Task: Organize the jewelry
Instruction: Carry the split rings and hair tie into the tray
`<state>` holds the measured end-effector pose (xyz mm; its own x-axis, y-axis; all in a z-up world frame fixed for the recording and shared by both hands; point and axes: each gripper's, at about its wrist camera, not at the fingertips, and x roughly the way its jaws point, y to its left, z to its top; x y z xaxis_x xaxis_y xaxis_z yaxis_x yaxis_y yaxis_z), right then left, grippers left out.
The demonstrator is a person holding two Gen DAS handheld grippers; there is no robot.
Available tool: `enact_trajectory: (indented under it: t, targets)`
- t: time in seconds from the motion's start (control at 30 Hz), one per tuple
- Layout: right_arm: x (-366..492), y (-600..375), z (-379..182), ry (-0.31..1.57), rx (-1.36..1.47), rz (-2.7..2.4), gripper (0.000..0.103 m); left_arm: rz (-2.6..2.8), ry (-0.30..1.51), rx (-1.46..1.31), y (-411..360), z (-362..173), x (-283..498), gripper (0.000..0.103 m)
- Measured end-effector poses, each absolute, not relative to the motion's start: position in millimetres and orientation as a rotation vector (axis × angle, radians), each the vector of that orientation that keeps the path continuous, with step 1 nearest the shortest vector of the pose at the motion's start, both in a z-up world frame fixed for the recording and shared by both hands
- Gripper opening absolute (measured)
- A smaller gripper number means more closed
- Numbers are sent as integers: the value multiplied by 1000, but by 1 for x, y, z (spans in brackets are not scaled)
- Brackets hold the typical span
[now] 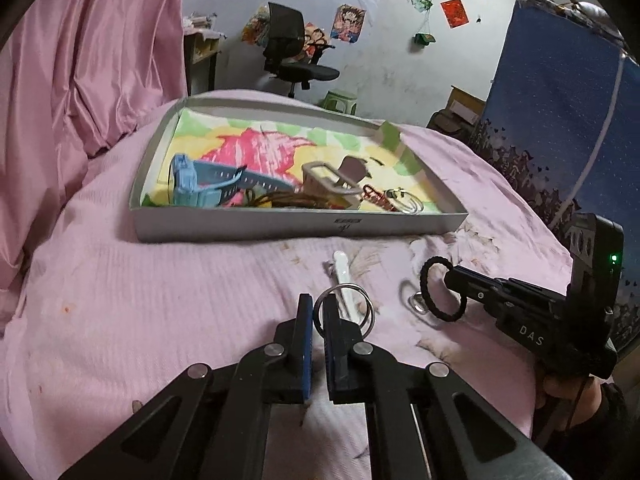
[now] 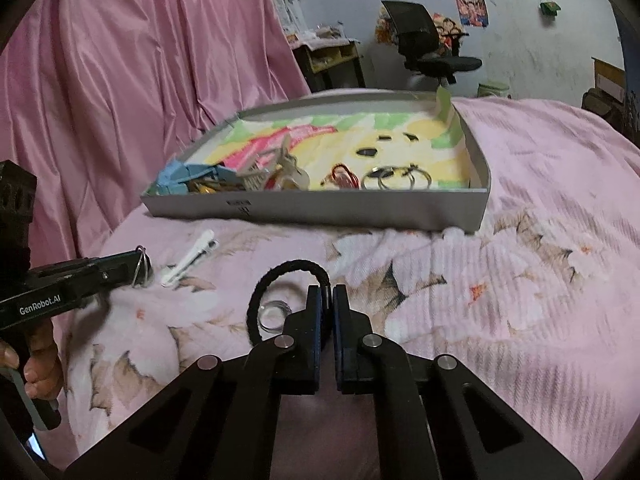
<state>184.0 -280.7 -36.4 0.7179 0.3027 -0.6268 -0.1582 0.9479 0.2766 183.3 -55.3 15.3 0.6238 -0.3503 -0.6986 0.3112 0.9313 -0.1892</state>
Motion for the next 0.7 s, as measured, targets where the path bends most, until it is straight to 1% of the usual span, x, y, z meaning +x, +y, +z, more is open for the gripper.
enact_trajectory:
  t: [0.2,0.37,0.53,0.7]
  targets:
    - [182,-288,-20,656,231,257,5,-351,740,-60,-62,40,189,5]
    - [198,-297,0,596,256,240,5,-313,681,-65,-75,53,209,6]
    - [229,-304,18,549,232,211,5,-287,652,-61,-89,54,236,6]
    - [257,-304,19,552,219,180,5,-226,671,-51,-95,46,264,6]
